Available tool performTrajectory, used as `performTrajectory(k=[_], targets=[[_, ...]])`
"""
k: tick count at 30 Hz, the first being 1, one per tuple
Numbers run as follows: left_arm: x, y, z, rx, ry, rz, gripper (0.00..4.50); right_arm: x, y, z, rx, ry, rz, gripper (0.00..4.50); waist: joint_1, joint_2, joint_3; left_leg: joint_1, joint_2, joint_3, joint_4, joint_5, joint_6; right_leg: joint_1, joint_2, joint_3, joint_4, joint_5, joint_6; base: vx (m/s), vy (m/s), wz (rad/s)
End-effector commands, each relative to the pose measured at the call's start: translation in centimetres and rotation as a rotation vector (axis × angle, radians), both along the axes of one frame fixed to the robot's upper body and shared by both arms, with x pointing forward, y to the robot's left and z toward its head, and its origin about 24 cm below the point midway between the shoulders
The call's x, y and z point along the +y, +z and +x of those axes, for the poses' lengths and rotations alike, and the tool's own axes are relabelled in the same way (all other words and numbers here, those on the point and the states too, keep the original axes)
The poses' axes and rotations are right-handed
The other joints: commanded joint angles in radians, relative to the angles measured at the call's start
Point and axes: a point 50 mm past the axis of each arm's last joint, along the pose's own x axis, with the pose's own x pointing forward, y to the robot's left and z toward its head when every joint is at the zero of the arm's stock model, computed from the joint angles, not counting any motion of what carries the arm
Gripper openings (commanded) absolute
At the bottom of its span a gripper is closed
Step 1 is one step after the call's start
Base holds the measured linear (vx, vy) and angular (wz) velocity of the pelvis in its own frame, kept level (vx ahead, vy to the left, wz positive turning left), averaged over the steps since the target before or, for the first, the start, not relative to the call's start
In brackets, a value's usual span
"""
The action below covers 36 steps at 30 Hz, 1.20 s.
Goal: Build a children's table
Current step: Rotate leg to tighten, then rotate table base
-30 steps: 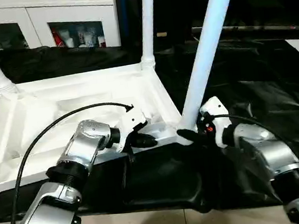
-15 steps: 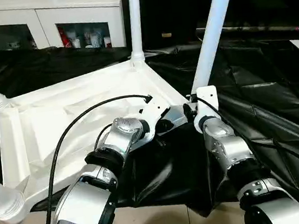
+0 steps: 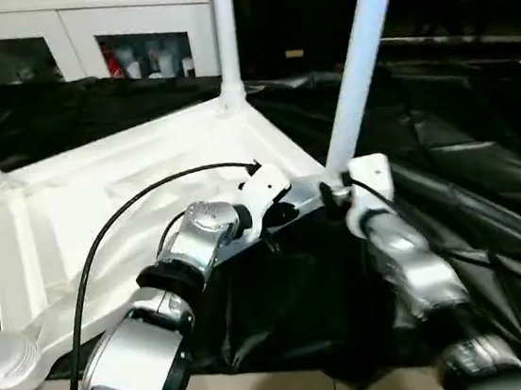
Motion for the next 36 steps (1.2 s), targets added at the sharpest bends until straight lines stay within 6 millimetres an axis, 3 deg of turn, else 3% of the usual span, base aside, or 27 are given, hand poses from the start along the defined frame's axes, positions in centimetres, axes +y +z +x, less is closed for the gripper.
performTrajectory(k=[1, 2, 3, 5, 6, 7, 9, 10, 11, 12, 14, 15, 17, 18, 20, 21, 23, 24, 28, 32, 33, 36], targets=[[-0.2, 0.9, 0.1, -0.051, -0.009, -0.083, 0.00, 0.3, 0.9, -0.3, -0.011, 0.060, 0.015, 3.79, 0.003, -0.020, -0.068, -0.001, 0.024, 0.000, -0.061, -0.126, 0.102, 0.067, -0.063, 0.053, -0.053, -0.193, -0.166, 0.000, 0.000, 0.00], [0.0, 1.2, 0.1, -0.060, -0.008, -0.101, 0.47, 0.3, 1.0, -0.8, -0.009, 0.088, 0.022, 3.82, -0.001, -0.021, -0.065, -0.003, 0.022, 0.000, -0.063, -0.152, 0.087, 0.063, -0.062, 0.051, -0.061, -0.252, -0.152, 0.000, 0.000, 0.00], [0.2, 1.6, 0.2, -0.069, -0.014, -0.117, 0.58, 0.4, 1.1, -1.1, -0.001, 0.110, 0.041, 3.82, 0.000, -0.026, -0.062, -0.002, 0.022, -0.002, -0.066, -0.178, 0.075, 0.063, -0.063, 0.049, -0.068, -0.318, -0.136, 0.000, 0.000, 0.00], [0.6, 2.2, 0.2, -0.091, -0.025, -0.116, 0.64, 0.8, 1.2, -1.5, 0.021, 0.141, 0.082, 3.82, -0.003, -0.020, -0.061, 0.004, 0.028, -0.003, -0.069, -0.207, 0.054, 0.054, -0.066, 0.051, -0.075, -0.362, -0.130, 0.000, 0.000, 0.00], [0.7, 2.2, 0.2, -0.093, -0.025, -0.115, 0.76, 0.8, 1.2, -1.5, 0.023, 0.142, 0.084, 3.82, -0.003, -0.012, -0.063, 0.009, 0.031, -0.005, -0.069, -0.212, 0.046, 0.052, -0.066, 0.052, -0.073, -0.348, -0.136, 0.000, 0.000, 0.00], [1.1, 2.5, 0.2, -0.113, -0.027, -0.100, 0.88, 1.0, 1.3, -1.7, 0.033, 0.154, 0.094, 3.82, -0.009, -0.020, -0.059, 0.002, 0.031, -0.005, -0.073, -0.220, 0.038, 0.052, -0.060, 0.051, -0.072, -0.327, -0.138, 0.000, 0.000, 0.00], [2.4, 3.9, -0.2, -0.125, -0.002, -0.131, 1.00, 1.4, 1.6, -1.8, 0.035, 0.171, 0.103, 3.82, -0.012, -0.001, -0.062, 0.005, 0.036, -0.009, -0.075, -0.238, 0.006, 0.057, -0.063, 0.054, -0.061, -0.286, -0.151, 0.000, 0.000, 0.00], [2.6, 4.0, -0.3, -0.119, -0.002, -0.139, 1.00, 1.5, 1.7, -1.8, 0.034, 0.173, 0.107, 3.82, -0.016, -0.005, -0.061, 0.000, 0.037, -0.009, -0.077, -0.230, 0.005, 0.058, -0.064, 0.055, -0.060, -0.267, -0.160, 0.000, 0.000, 0.00], [3.5, 4.5, -1.1, -0.090, -0.014, -0.161, 1.24, 1.9, 2.0, -1.6, 0.033, 0.183, 0.125, 3.82, -0.017, -0.003, -0.061, 0.003, 0.036, -0.007, -0.075, -0.229, -0.002, 0.057, -0.064, 0.055, -0.055, -0.255, -0.174, 0.000, 0.000, 0.00], [3.8, 4.6, -1.5, -0.078, -0.027, -0.165, 1.24, 2.0, 2.1, -1.6, 0.033, 0.188, 0.134, 3.82, -0.019, -0.005, -0.062, 0.007, 0.036, -0.005, -0.074, -0.223, -0.004, 0.054, -0.062, 0.056, -0.055, -0.245, -0.181, 0.000, 0.000, 0.00], [4.9, 4.3, -3.3, -0.008, -0.091, -0.149, 1.39, 2.5, 2.6, -1.2, 0.026, 0.212, 0.148, 3.82, -0.028, -0.013, -0.061, -0.001, 0.033, -0.002, -0.073, -0.174, 0.002, 0.055, -0.055, 0.057, -0.044, -0.194, -0.191, 0.000, 0.000, 0.00], [5.1, 4.2, -3.6, 0.008, -0.100, -0.144, 1.39, 2.6, 2.6, -1.1, 0.026, 0.215, 0.148, 3.82, -0.028, -0.008, -0.061, 0.007, 0.029, 0.003, -0.068, -0.168, 0.004, 0.047, -0.050, 0.059, -0.045, -0.181, -0.192, 0.000, 0.000, 0.00], [5.5, 4.0, -4.4, 0.045, -0.128, -0.137, 1.43, 2.7, 2.6, -0.7, 0.029, 0.225, 0.145, 3.82, -0.026, -0.011, -0.065, 0.005, 0.030, 0.000, -0.068, -0.142, 0.005, 0.053, -0.052, 0.059, -0.033, -0.156, -0.195, 0.000, 0.000, 0.00], [6.0, 3.5, -5.5, 0.093, -0.170, -0.117, 1.69, 3.0, 2.5, -0.1, 0.040, 0.244, 0.150, 3.82, -0.026, -0.015, -0.063, 0.004, 0.029, 0.003, -0.068, -0.138, 0.008, 0.052, -0.050, 0.059, -0.036, -0.156, -0.194, 0.000, 0.000, 0.00], [6.1, 3.2, -6.7, 0.139, -0.204, -0.097, 1.75, 3.7, 2.3, 0.8, 0.062, 0.281, 0.160, 3.82, -0.027, -0.014, -0.060, 0.008, 0.028, 0.006, -0.067, -0.161, -0.003, 0.047, -0.051, 0.061, -0.037, -0.181, -0.194, 0.000, 0.000, 0.00], [6.0, 3.1, -7.1, 0.148, -0.207, -0.092, 1.90, 4.1, 2.3, 1.2, 0.072, 0.308, 0.165, 3.82, -0.029, -0.015, -0.059, 0.003, 0.028, 0.002, -0.069, -0.175, -0.009, 0.050, -0.053, 0.061, -0.034, -0.200, -0.196, 0.000, 0.000, 0.00], [5.9, 3.0, -7.5, 0.160, -0.192, -0.079, 2.15, 4.8, 2.3, 1.7, 0.085, 0.343, 0.169, 3.82, -0.028, -0.015, -0.057, 0.008, 0.028, 0.006, -0.067, -0.198, -0.013, 0.046, -0.054, 0.063, -0.041, -0.231, -0.189, 0.000, 0.000, 0.00], [6.0, 2.8, -7.6, 0.163, -0.170, -0.060, 2.18, 5.3, 2.4, 2.2, 0.086, 0.350, 0.168, 3.82, -0.029, -0.018, -0.057, 0.003, 0.027, 0.004, -0.068, -0.191, -0.015, 0.050, -0.053, 0.062, -0.041, -0.243, -0.180, 0.000, 0.000, 0.00], [6.2, 2.5, -7.7, 0.162, -0.115, -0.012, 2.60, 6.1, 2.7, 3.2, 0.077, 0.350, 0.171, 3.82, -0.032, -0.017, -0.056, 0.004, 0.025, 0.002, -0.068, -0.194, -0.024, 0.050, -0.051, 0.061, -0.045, -0.285, -0.152, 0.000, 0.000, 0.00], [7.1, 1.7, -6.8, 0.051, 0.038, 0.074, 2.78, 5.6, 3.0, 5.1, 0.054, 0.133, 0.199, 3.82, -0.038, -0.019, -0.061, 0.003, 0.022, 0.000, -0.065, -0.180, -0.039, 0.050, -0.048, 0.060, -0.041, -0.273, -0.143, 0.000, 0.000, 0.00], [7.4, 1.6, -6.6, 0.015, 0.060, 0.100, 3.04, 5.3, 3.0, 5.3, 0.045, 0.090, 0.201, 3.82, -0.038, -0.019, -0.061, 0.004, 0.022, 0.001, -0.064, -0.179, -0.037, 0.047, -0.048, 0.060, -0.040, -0.259, -0.141, 0.000, 0.000, 0.00], [8.1, 1.4, -6.6, -0.028, 0.115, 0.151, 3.17, 4.1, 3.0, 5.7, 0.029, -0.018, 0.231, 3.82, -0.034, -0.020, -0.063, 0.004, 0.023, 0.001, -0.063, -0.172, -0.032, 0.047, -0.045, 0.059, -0.033, -0.218, -0.145, 0.000, 0.000, 0.00]])
